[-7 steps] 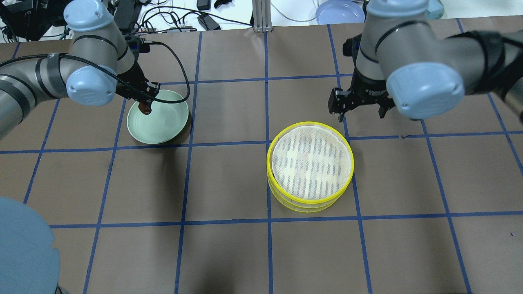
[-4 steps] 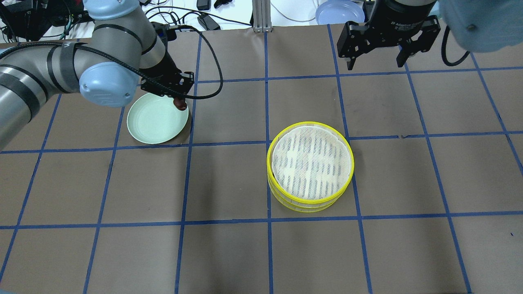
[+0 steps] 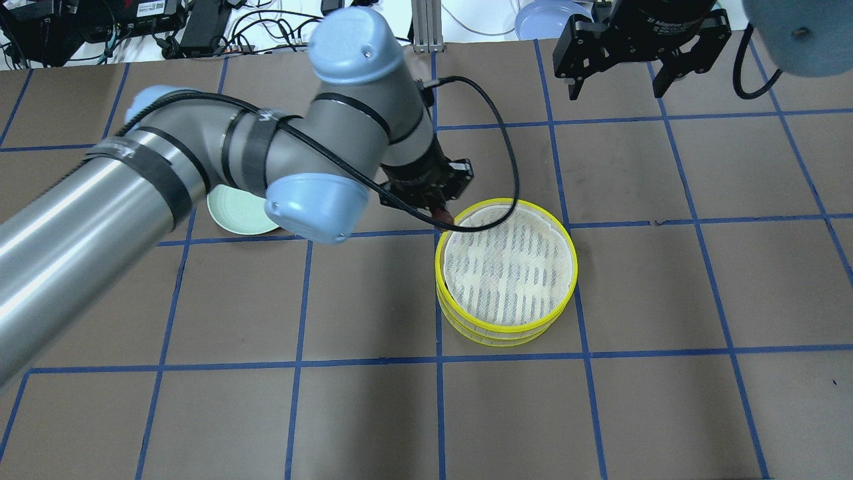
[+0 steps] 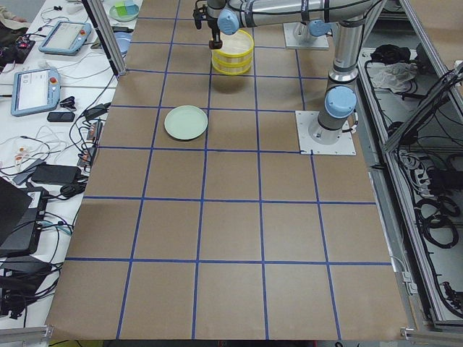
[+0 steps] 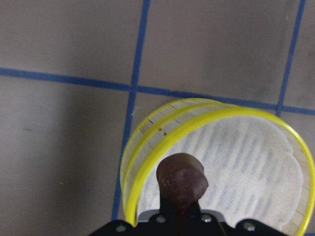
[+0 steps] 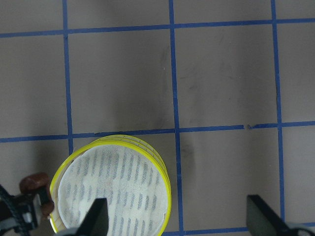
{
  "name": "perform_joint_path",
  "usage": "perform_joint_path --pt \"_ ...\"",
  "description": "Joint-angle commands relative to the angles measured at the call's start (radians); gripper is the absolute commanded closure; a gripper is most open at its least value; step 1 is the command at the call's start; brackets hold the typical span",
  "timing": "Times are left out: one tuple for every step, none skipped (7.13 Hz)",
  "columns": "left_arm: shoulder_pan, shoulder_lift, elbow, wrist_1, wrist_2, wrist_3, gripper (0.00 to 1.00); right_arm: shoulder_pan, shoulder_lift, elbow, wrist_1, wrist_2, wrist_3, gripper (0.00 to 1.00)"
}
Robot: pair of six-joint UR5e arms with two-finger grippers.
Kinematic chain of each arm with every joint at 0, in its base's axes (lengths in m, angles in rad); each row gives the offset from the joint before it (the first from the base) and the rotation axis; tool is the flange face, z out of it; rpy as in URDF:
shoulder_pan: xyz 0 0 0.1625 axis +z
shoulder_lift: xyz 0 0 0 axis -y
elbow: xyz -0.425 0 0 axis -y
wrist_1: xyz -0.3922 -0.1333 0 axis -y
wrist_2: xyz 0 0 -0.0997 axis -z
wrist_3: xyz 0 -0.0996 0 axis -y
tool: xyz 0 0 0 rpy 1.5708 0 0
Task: Stack buns with steamer
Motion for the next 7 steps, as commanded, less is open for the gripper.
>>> perform_joint_path --pt "-0.078 -0.022 -0.059 0.008 -0.038 -0.058 1.0 0.0 0.001 0.004 0.007 -0.001 0.0 0.0" --pt "-0.079 -0.021 -0.075 0.006 -0.03 -0.058 1.0 0.0 0.001 0.005 0.007 -0.001 0.002 0.0" --pt "-0.078 -0.024 -0.075 0.005 -0.021 -0.058 1.0 -0.001 -0.001 0.005 0.014 -0.011 0.002 0.0" --pt "-0.078 -0.029 -0.075 0.008 -0.015 -0.056 1.0 -0.001 -0.001 0.005 0.015 -0.012 0.002 0.0" --pt "-0.078 -0.03 -0.077 0.005 0.037 -0.033 0.49 -0.001 0.001 0.005 0.015 -0.012 0.0 0.0" --pt "-0.078 -0.033 -0.075 0.005 0.063 -0.02 0.0 0.0 0.001 0.007 0.014 -0.009 0.0 0.0" --pt "-0.072 -0.033 -0.069 0.0 0.068 -0.019 0.0 0.0 -0.001 0.016 0.006 -0.009 0.002 0.0"
